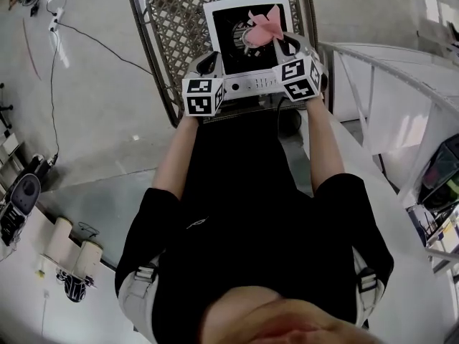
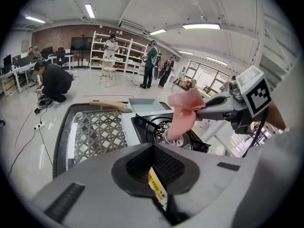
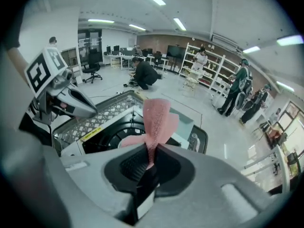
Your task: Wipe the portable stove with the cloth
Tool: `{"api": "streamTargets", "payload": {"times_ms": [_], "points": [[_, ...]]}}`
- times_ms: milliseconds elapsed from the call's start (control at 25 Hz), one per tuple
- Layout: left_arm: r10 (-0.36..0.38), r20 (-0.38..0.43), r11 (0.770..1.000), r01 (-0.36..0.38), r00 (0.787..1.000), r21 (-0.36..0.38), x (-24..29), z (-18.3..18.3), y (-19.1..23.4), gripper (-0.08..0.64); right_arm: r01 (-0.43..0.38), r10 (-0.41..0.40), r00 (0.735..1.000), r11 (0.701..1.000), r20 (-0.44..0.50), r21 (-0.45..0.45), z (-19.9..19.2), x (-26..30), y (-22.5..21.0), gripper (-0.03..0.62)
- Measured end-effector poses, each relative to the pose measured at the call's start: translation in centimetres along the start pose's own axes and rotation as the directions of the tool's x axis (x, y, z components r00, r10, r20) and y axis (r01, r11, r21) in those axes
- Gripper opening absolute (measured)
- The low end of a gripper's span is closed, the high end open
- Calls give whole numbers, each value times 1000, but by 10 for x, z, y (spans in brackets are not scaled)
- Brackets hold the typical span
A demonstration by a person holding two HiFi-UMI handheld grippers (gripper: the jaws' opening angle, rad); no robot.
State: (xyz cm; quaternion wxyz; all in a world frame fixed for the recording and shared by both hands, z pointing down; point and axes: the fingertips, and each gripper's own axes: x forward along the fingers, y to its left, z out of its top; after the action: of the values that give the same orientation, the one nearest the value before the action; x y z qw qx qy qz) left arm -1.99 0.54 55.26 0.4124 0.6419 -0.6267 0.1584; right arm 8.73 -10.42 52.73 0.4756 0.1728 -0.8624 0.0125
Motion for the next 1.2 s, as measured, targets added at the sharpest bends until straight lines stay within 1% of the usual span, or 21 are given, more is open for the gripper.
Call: {"api": "streamTargets", "payload": {"times_ms": [160,360,440,520,640,800,880,1080,1200], "points": [[19,24,1000,-19,1000,-18,-12,6,15,0,-24,27,997,999,77,-48,47,0,18,28],[46,48,998,-44,998,-51,-25,10,33,0,-55,72,984,992,161,-109,106,7,43,28],[59,55,996,-55,997,-66,-29,9,39,0,-59,84,979,989,185,-136,123,12,51,28],[67,59,995,-62,996,-78,-31,8,43,0,-72,102,977,985,189,-159,131,22,59,28],[74,59,993,-69,995,-95,-31,7,47,0,-111,140,979,975,146,-191,128,47,75,28],[82,53,991,-75,995,-111,-29,3,50,0,-171,188,981,958,53,-232,105,80,96,28],[82,52,991,-76,995,-113,-28,3,50,0,-193,203,979,953,21,-233,95,88,103,28],[78,42,992,-73,996,-107,-23,-1,46,0,-199,202,979,958,-7,-205,80,96,102,28],[74,31,992,-71,997,-102,-18,-4,43,0,-202,202,979,955,-26,-216,72,99,99,29]]}}
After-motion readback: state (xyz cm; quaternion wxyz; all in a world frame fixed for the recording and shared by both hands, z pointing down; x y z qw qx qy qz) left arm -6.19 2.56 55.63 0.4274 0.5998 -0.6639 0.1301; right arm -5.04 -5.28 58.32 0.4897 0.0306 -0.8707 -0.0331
